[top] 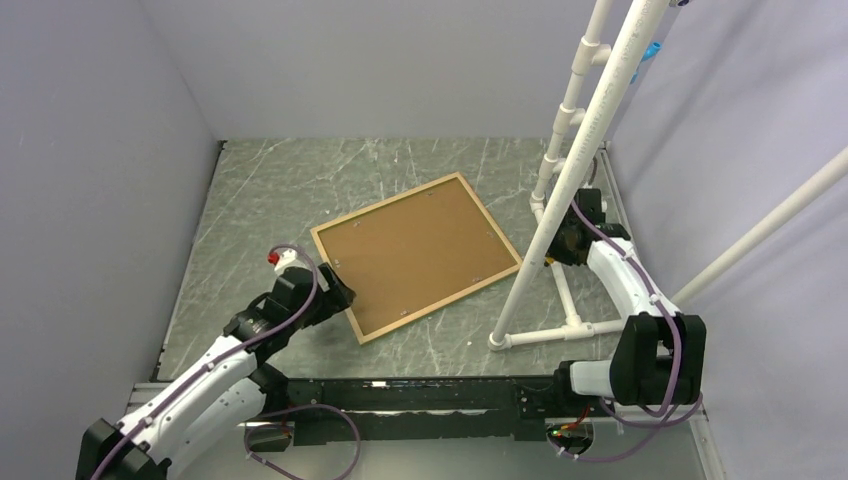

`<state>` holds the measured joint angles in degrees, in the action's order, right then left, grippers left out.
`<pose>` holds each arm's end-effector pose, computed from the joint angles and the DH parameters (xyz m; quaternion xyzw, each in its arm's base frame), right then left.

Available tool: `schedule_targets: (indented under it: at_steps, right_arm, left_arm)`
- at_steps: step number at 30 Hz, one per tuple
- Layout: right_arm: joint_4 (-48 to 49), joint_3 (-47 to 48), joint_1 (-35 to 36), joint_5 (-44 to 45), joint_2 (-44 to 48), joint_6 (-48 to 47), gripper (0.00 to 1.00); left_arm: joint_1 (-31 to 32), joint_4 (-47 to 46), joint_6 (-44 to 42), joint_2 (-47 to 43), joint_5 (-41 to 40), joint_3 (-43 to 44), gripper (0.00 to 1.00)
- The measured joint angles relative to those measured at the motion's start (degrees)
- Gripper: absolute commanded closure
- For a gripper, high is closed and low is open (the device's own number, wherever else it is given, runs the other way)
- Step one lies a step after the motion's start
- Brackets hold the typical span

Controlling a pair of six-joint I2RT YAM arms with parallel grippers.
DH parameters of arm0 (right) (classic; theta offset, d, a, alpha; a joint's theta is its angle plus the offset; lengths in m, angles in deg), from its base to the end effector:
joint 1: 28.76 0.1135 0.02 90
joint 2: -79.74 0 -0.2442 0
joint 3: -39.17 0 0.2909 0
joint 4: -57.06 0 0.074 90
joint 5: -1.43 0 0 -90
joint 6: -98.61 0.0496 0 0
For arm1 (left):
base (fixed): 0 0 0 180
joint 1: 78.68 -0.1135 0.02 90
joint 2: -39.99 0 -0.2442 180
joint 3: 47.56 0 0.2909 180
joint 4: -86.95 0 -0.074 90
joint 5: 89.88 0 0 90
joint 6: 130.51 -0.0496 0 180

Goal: Take the photo out of the frame

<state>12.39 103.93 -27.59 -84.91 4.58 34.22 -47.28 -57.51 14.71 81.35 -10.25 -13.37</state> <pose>0.3143 0.0033 0.1958 0.2112 0.9298 0.0398 0.2989 0.1886 -0.1047 0.1553 -0.2237 0.8852 -0.2137 0.3474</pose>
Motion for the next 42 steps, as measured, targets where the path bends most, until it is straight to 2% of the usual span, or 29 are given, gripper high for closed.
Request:
schedule_targets:
  at_steps: [7,15,27,35,42]
  right_arm:
    - [-1.8,-6.5,-1.0,-1.2,0.5,2.8,1.00]
    - [2.4,-9.9,-1.0,-7.9,-0.6,4.8,1.00]
    - [17.8,-8.5,-0.5,-18.5,-11.2,12.1,1.00]
    - [22.3,-2.0,3.3,-22.1,-19.9,12.5,1.00]
    - [23.1,-1.3,5.0,-23.2,-20.5,11.0,1.00]
  left_arm:
    - [-0.7,0.2,-8.4,-5.7,3.3,3.0,0.09]
    - [-0.7,-5.5,-15.4,-0.2,13.0,5.0,0.09]
    - [-0.8,-14.8,-16.3,8.8,25.4,4.9,0.03]
    - [0.9,-17.0,-14.9,10.9,27.1,4.2,0.02]
    - [3.3,-15.8,-15.2,14.9,27.0,5.1,0.04]
